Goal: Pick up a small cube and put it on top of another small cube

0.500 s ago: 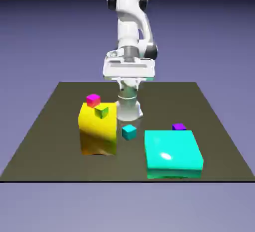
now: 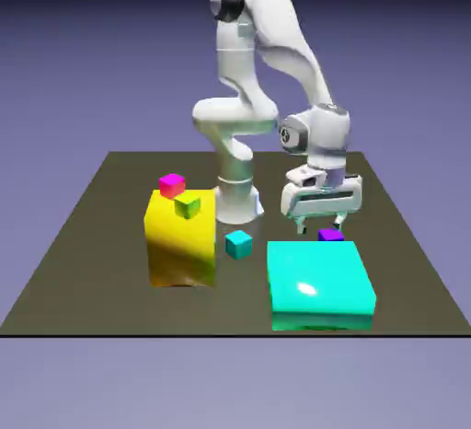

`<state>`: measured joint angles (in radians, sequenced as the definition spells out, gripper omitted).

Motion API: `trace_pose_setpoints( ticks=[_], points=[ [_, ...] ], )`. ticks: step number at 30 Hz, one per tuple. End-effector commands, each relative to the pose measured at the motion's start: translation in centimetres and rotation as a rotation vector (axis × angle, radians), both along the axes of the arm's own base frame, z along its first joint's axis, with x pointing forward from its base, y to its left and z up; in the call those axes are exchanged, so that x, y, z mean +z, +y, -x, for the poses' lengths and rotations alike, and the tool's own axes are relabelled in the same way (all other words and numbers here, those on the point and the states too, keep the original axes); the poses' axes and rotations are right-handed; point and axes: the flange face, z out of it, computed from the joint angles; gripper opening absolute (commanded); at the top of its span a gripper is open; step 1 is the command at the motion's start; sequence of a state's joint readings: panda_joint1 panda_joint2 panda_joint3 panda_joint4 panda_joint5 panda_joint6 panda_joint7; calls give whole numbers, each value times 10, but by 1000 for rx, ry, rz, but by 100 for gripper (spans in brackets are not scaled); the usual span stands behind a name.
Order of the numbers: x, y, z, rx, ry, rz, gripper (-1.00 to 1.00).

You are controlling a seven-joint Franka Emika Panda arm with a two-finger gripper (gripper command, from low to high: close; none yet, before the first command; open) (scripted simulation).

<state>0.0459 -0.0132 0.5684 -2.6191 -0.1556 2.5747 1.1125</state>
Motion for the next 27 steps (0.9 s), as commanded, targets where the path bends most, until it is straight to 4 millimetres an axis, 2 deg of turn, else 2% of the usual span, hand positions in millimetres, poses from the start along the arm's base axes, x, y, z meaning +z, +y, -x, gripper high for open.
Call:
trace_pose_setpoints(
  ticks=[1, 4, 10, 12, 16, 17, 18, 19, 23, 25, 27],
  points=[
    [-11, 11, 9, 11, 44, 18, 0],
    [-39, 46, 45, 57, 171, 72, 0],
    [-77, 48, 62, -187, 565, 106, 0],
    [-78, 46, 61, -210, 587, 102, 0],
    [-134, 40, 85, -210, 587, 102, 0],
    [-139, 39, 88, -210, 587, 102, 0],
    [-139, 39, 88, -210, 587, 102, -100],
    [-139, 39, 88, -210, 587, 102, -100],
    [-84, 45, 62, -210, 587, 102, -100],
    [-78, 46, 61, -210, 587, 102, -100],
    [-76, 26, 62, -116, 551, 130, -100]
  ],
)
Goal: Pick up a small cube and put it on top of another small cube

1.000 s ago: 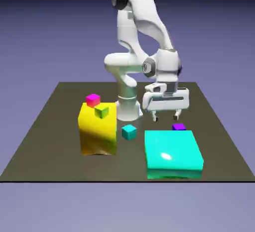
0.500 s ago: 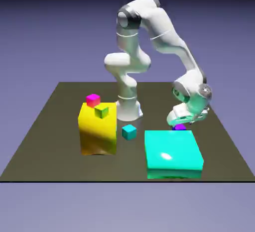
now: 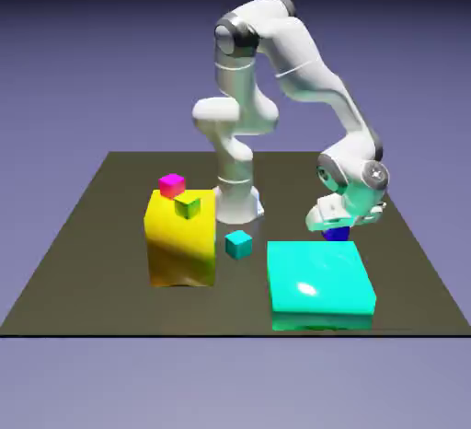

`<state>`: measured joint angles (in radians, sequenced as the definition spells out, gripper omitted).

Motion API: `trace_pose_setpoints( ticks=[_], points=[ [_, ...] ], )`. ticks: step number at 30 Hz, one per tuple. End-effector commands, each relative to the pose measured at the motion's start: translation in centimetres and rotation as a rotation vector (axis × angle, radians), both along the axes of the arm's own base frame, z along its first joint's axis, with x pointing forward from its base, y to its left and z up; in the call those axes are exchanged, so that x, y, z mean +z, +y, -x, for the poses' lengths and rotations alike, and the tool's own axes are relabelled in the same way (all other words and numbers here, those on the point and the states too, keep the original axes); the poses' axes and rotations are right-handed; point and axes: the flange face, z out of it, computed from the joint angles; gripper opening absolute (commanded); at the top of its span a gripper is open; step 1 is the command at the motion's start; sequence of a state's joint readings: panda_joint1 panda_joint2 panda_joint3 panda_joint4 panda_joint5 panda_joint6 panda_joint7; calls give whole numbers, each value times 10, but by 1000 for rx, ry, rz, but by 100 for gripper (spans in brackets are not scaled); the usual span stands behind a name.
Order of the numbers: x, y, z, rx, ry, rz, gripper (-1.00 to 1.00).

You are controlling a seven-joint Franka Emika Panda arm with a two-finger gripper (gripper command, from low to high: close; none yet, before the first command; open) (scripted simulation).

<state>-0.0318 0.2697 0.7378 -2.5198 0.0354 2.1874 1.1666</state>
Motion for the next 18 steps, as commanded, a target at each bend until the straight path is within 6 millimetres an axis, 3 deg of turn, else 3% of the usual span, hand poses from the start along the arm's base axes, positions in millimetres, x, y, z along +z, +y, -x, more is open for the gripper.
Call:
trace_pose_setpoints(
  ticks=[1, 18],
  points=[
    [1, -10, 1, 51, -14, 4, -100],
    [46, -158, 32, 830, -15, 25, -100]
  ],
)
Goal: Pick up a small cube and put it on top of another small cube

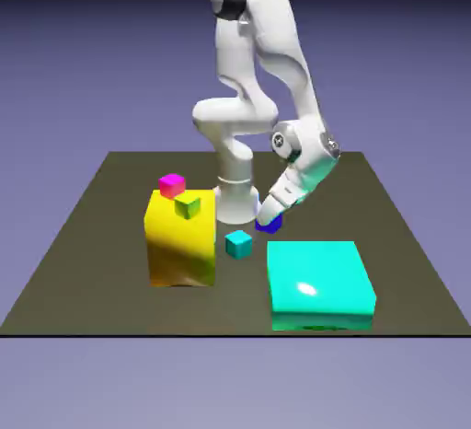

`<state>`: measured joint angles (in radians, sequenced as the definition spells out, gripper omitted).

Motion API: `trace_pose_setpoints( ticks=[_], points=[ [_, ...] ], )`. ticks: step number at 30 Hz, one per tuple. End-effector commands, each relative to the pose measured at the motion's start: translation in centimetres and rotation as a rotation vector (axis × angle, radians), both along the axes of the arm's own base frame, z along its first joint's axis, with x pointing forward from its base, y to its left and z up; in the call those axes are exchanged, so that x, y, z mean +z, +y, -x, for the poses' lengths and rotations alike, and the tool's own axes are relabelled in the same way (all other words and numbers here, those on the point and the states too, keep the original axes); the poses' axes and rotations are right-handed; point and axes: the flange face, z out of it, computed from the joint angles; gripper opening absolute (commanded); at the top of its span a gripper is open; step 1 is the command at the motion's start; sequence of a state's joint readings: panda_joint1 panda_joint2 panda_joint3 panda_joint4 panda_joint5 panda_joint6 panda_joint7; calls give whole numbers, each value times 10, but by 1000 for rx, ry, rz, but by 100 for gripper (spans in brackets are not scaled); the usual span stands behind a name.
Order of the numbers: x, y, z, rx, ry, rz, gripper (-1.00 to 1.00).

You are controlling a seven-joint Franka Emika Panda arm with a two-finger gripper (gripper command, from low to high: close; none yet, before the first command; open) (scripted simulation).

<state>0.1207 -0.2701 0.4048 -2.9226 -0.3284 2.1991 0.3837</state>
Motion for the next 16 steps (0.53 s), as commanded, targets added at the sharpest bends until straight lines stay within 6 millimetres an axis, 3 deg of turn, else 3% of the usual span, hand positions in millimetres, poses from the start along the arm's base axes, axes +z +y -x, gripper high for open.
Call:
trace_pose_setpoints(
  ticks=[1, 5, 13, 14, 16],
  points=[
    [2, -7, 3, 44, 8, 4, -100],
    [8, -26, 14, 164, 39, 9, -100],
    [-53, -53, 21, 164, 39, 9, -100],
    [-53, -53, 21, 164, 39, 9, 100],
    [-46, -50, 18, 164, 36, 16, 100]
  ],
)
